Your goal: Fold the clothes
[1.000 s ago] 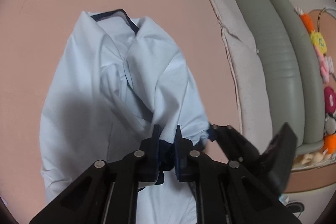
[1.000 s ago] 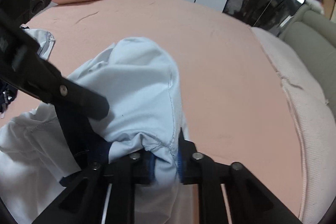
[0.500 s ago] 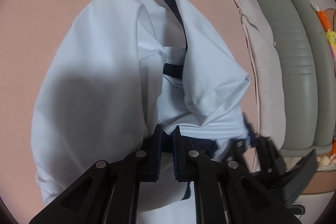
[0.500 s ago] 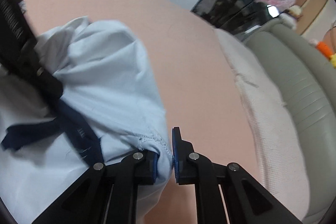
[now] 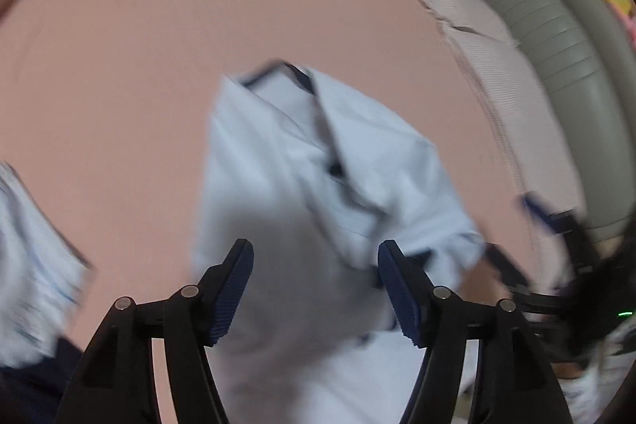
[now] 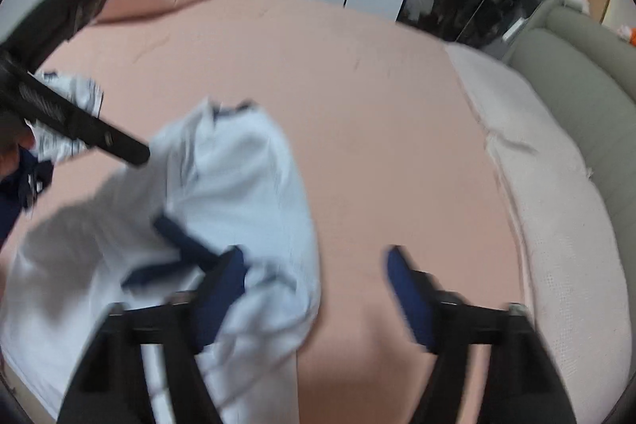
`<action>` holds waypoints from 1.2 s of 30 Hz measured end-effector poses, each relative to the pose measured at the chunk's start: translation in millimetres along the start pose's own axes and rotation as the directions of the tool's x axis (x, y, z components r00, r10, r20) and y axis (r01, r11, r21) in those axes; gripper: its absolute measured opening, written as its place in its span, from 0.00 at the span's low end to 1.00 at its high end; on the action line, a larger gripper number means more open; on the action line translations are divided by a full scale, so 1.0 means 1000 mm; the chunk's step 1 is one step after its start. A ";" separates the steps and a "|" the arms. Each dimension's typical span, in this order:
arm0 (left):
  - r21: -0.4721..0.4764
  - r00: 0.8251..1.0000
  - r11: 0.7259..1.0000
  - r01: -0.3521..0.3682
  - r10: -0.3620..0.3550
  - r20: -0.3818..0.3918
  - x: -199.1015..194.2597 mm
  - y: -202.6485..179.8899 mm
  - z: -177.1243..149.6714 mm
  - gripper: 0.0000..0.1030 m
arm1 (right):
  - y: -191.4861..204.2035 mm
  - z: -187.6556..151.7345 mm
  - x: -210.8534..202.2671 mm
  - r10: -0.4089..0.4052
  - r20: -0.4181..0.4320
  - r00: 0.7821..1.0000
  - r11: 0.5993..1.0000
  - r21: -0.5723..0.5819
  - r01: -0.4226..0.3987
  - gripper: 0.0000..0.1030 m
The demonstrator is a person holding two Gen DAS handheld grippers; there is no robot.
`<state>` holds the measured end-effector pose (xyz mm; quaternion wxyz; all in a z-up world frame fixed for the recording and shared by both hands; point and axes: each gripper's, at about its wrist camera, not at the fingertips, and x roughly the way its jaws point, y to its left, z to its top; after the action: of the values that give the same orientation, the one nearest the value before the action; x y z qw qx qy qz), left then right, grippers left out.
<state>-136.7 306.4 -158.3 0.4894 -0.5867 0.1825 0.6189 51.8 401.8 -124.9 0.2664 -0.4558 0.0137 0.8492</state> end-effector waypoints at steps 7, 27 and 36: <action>-0.052 0.996 0.995 -0.083 0.082 -0.022 0.020 0.024 0.028 0.61 | 0.032 0.073 0.038 -0.053 -0.029 0.998 0.973 -0.227 0.045 0.74; -0.222 0.992 0.972 0.082 -0.101 -0.079 0.049 0.056 0.030 0.62 | 0.056 0.100 0.132 0.009 -0.301 0.953 0.992 -0.115 -0.046 0.74; -0.154 0.978 0.966 -0.210 0.205 -0.049 0.058 0.055 0.019 0.21 | 0.076 0.083 0.154 -0.112 -0.293 0.950 0.986 -0.149 0.070 0.16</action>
<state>-182.2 319.4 -225.0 0.3708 -0.6115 0.2011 0.6694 -115.6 426.5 -213.8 0.2685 -0.5968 -0.0251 0.7558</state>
